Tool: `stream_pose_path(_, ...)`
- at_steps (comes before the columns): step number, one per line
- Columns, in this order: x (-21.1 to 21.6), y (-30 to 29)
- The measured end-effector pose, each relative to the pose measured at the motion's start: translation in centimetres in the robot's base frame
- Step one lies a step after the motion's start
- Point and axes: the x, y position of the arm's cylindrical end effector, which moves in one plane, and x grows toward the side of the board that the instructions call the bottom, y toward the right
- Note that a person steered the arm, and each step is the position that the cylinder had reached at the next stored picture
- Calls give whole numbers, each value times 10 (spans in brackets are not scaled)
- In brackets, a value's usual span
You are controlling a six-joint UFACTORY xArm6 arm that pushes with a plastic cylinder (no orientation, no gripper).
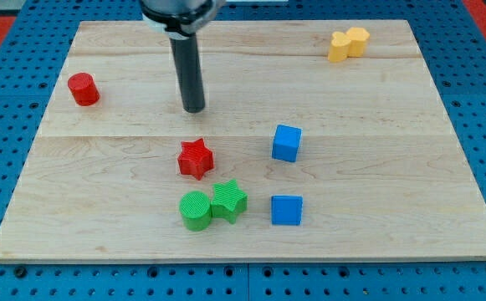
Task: Adjust the red star vertically below the red circle
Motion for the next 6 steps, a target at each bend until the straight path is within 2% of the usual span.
stream_pose_path(1, 10, 47)
stream_pose_path(2, 66, 55)
stream_pose_path(3, 102, 51)
stream_pose_path(4, 83, -66)
stream_pose_path(5, 41, -139)
stream_pose_path(6, 37, -79)
